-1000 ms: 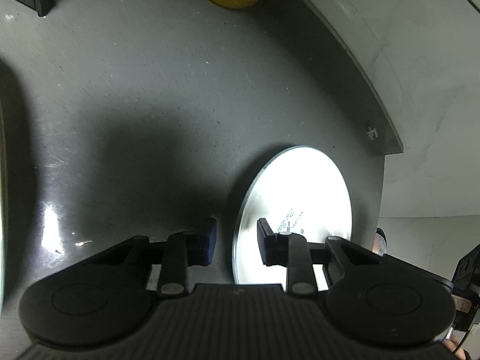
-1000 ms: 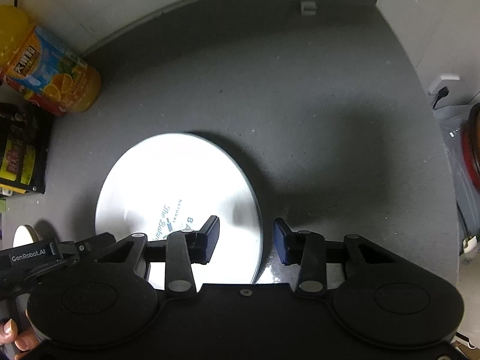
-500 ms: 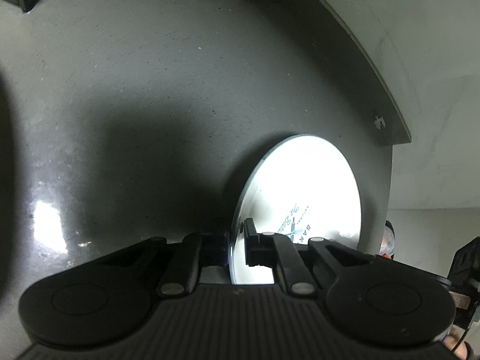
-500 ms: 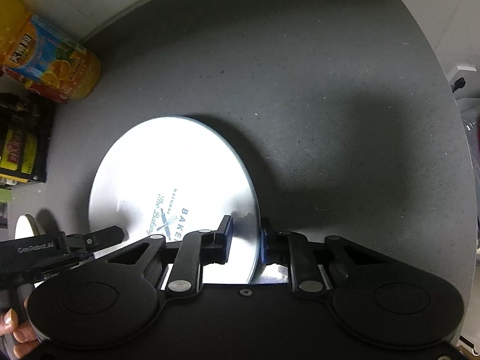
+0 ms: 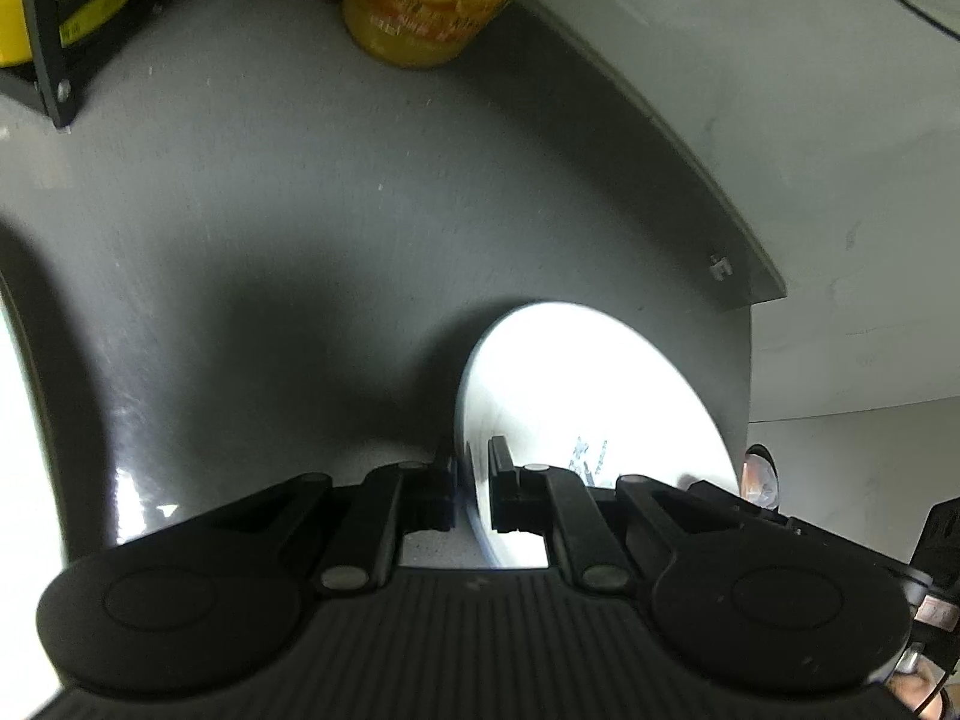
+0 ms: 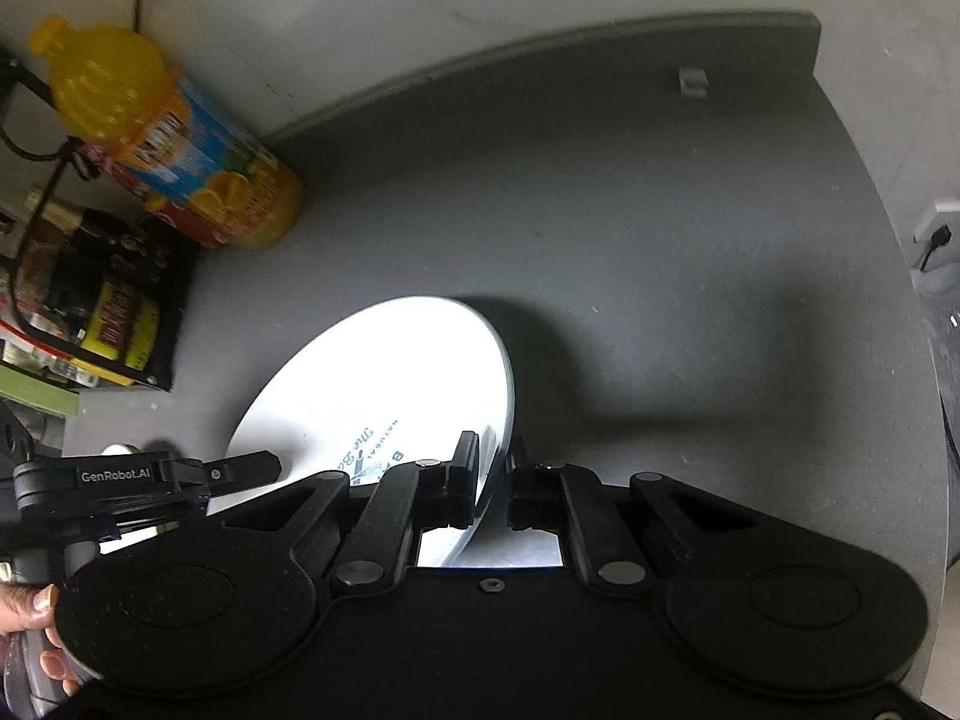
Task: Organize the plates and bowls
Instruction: 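Carry the 'BAKERY' plate onto the 'Sweet' plate stack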
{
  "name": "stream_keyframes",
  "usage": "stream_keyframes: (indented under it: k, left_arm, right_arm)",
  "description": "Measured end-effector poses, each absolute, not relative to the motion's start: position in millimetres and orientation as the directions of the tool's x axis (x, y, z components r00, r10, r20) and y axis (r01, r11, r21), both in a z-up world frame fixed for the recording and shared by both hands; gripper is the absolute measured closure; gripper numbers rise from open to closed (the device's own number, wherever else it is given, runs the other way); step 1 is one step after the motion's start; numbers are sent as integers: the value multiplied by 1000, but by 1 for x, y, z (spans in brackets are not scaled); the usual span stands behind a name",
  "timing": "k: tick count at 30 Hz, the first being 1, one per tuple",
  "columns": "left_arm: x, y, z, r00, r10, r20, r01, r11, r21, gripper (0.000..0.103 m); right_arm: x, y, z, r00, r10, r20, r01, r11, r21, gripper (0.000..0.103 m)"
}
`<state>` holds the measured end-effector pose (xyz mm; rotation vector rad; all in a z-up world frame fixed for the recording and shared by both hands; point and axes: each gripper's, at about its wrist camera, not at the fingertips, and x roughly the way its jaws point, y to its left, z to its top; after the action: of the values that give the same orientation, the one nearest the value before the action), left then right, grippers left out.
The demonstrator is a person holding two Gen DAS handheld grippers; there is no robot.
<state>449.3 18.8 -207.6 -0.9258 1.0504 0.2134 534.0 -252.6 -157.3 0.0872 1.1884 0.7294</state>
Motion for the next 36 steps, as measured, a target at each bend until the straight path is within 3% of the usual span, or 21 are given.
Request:
stream_keyframes:
  k: [19, 36]
  left_arm:
    - [395, 70, -159, 566, -227, -793, -518, 650, -556, 95]
    - [329, 124, -155, 559, -208, -803, -532, 652, -540, 95]
  right_arm:
    - [483, -206, -121, 230, 612, -757, -476, 749, 461, 95]
    - [425, -156, -116, 221, 632, -743, -487, 732, 477, 95]
